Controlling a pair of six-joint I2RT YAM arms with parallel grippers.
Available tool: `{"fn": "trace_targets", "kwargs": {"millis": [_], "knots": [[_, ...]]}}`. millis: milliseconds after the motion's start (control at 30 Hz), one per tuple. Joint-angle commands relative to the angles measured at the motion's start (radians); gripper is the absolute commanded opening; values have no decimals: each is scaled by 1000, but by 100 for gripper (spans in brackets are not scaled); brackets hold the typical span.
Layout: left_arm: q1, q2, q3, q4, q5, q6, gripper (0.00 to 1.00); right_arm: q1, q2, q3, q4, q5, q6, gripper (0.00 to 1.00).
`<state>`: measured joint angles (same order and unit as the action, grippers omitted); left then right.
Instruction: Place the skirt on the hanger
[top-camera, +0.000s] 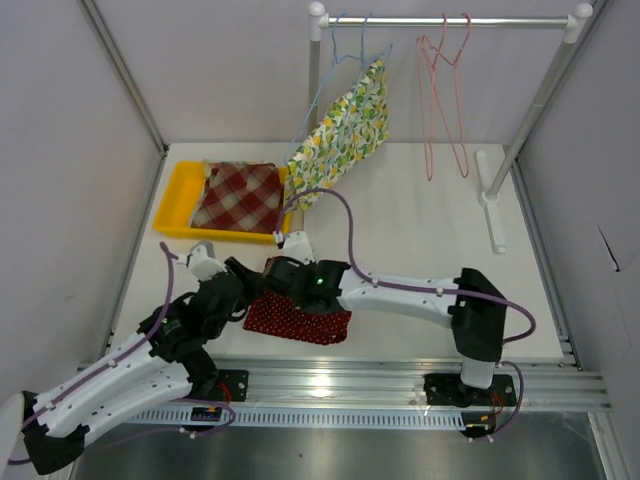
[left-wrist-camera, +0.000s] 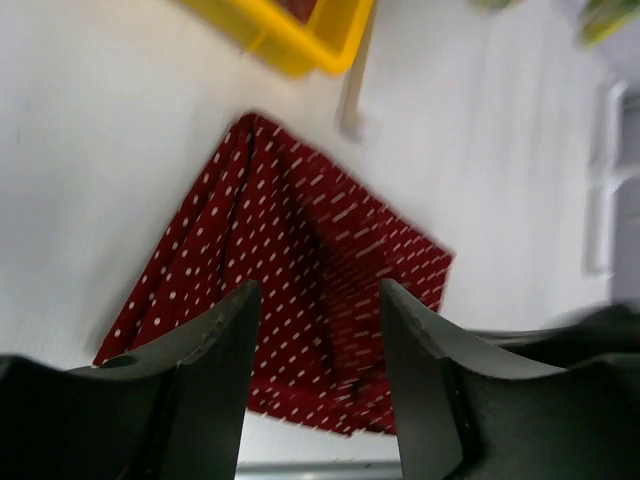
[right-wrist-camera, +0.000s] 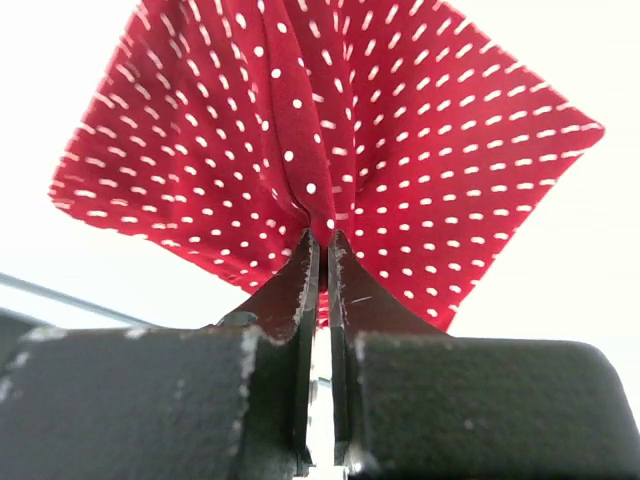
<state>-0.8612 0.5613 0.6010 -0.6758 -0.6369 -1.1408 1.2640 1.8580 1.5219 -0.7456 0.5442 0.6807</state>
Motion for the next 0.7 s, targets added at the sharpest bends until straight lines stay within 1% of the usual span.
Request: {"fn": "trace_targets", "kwargs": {"millis": [0, 100, 167, 267, 367, 433, 533, 667], "knots": [[-7, 78, -59, 90, 150, 12, 55, -26, -127, -31, 49, 69, 51, 0], [-7, 171, -95, 148, 202, 3, 54, -44, -183, -75, 49, 72, 56, 0], [-7, 202, -138, 189, 232, -4, 54, -51, -204, -104, 49, 74, 62, 0], [-7, 238, -178, 248, 266, -17, 57, -63, -244, -141, 49, 76, 66, 0], [-7, 273, -208, 307, 301, 3, 59, -77, -282, -181, 57, 73, 69, 0], [-7, 330, -211, 350, 336, 19, 59, -92, -307, -200, 63, 68, 69, 0], [-10, 408, -208, 375, 353, 24, 59, -115, -336, -235, 78, 51, 68, 0], [-19, 428, -218, 378, 342, 6, 60, -130, -364, -266, 86, 43, 65, 0]]}}
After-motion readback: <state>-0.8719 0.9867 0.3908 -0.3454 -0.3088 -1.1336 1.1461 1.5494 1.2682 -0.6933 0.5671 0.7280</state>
